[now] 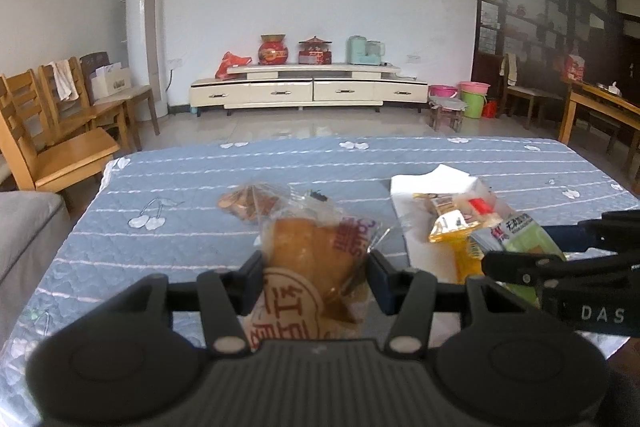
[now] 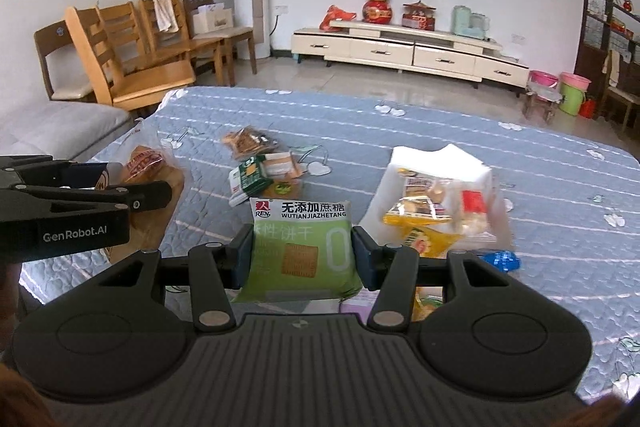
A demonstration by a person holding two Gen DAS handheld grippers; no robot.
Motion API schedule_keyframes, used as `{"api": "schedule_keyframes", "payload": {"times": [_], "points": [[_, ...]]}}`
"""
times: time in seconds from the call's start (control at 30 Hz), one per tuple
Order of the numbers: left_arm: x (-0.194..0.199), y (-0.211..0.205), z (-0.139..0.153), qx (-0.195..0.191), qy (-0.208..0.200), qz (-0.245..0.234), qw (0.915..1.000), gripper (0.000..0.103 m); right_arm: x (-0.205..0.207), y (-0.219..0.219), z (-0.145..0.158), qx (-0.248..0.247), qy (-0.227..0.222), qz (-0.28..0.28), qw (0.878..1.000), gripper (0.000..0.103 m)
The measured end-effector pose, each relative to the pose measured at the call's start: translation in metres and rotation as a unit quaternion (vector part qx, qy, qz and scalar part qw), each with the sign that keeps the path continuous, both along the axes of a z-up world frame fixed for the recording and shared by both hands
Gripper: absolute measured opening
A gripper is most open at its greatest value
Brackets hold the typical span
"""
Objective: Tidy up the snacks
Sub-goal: 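Carry the bread bag and green package over the white paper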
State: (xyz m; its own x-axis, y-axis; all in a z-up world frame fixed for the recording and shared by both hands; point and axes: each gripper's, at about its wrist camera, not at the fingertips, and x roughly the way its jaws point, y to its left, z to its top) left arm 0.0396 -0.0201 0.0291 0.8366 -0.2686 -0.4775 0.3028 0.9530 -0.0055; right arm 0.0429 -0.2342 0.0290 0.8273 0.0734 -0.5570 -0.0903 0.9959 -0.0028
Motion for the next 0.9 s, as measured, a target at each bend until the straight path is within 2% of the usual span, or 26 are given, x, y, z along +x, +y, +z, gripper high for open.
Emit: {"api": "schedule_keyframes", "payload": {"times": [0.53, 0.9], "points": [[-0.017, -0.028, 0.01, 0.007, -0.011, -0.025, 0.9996, 0.053, -0.03, -0.026, 0.015, 0.01, -0.025, -0.027, 0.999, 0.063], [-0.019, -0.039, 0.012, 0.007, -0.01, -0.036, 0.9993, 0.053, -0.033, -0.037, 0.018, 0.014, -0.03, -0.043, 0.998, 0.063]]}}
